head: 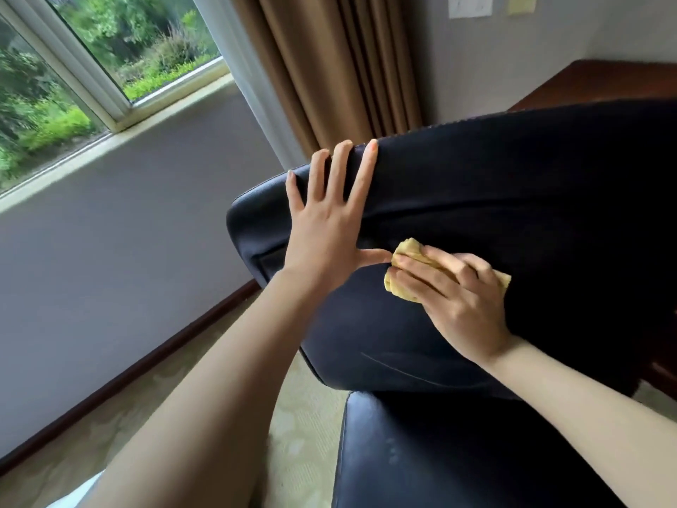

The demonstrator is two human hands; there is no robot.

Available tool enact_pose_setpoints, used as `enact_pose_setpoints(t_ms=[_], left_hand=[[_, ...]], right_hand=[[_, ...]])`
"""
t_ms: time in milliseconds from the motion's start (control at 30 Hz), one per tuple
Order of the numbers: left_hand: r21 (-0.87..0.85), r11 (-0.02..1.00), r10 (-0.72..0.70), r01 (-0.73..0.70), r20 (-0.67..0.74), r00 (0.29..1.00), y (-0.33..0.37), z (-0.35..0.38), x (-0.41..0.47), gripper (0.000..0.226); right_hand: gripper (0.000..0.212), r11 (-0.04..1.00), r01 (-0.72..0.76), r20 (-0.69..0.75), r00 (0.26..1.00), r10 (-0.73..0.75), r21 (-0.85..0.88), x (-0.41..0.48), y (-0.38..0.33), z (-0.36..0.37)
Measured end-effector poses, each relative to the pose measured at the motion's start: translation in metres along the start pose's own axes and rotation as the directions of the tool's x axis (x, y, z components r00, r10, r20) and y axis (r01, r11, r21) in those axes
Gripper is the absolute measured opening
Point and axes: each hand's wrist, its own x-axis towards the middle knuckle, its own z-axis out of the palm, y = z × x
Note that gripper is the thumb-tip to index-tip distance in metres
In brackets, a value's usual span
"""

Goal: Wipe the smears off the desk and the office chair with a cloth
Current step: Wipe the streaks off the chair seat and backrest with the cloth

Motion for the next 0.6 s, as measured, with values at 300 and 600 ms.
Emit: enact_pose_setpoints(t_ms=[300, 600], left_hand=[[0.073, 0.992, 0.107, -0.103, -0.06, 0.992, -0.031, 0.08, -0.1, 0.123], [0.025, 0.992, 0.119, -0.12, 0.012, 0.993, -0.039, 0.114, -0.088, 0.169]], right_hand=[[0.032, 0.962, 0.27, 0.16, 0.948, -0.275, 0.05, -0.027, -0.004, 0.012], [0.033, 0.748, 0.628, 0.404, 0.64, -0.654, 0.216, -0.068, 0.019, -0.007]])
